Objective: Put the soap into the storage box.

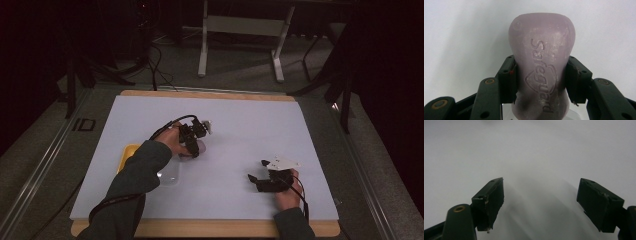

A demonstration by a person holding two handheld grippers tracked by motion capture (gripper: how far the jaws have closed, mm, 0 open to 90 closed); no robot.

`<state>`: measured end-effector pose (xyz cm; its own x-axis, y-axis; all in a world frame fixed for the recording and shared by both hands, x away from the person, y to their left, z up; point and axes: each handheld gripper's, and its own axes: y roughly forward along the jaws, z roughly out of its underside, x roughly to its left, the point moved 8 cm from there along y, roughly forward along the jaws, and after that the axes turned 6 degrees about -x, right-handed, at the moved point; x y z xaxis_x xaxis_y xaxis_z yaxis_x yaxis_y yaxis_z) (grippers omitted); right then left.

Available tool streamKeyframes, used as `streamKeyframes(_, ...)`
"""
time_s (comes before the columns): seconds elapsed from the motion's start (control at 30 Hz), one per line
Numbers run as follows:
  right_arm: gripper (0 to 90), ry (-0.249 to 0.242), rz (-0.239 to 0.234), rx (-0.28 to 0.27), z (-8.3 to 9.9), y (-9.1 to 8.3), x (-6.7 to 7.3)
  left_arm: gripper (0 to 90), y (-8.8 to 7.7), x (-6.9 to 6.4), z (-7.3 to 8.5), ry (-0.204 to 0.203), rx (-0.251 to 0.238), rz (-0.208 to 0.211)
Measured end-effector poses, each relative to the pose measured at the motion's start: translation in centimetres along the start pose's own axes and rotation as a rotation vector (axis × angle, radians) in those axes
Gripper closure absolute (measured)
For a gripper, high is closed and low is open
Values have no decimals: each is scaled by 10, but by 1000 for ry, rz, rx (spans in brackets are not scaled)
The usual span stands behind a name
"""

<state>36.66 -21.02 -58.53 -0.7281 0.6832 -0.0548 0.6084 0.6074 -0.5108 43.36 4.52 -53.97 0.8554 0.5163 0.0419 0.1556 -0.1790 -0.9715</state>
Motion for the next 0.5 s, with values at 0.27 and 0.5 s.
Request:
streamKeyframes(0.27,214,0,1,-1,0,0,0,500,-9,-1,0,-52,-29,-2)
streamKeyframes(0.5,214,0,1,-1,0,0,0,499,-14,-4,4,-57,-34,7)
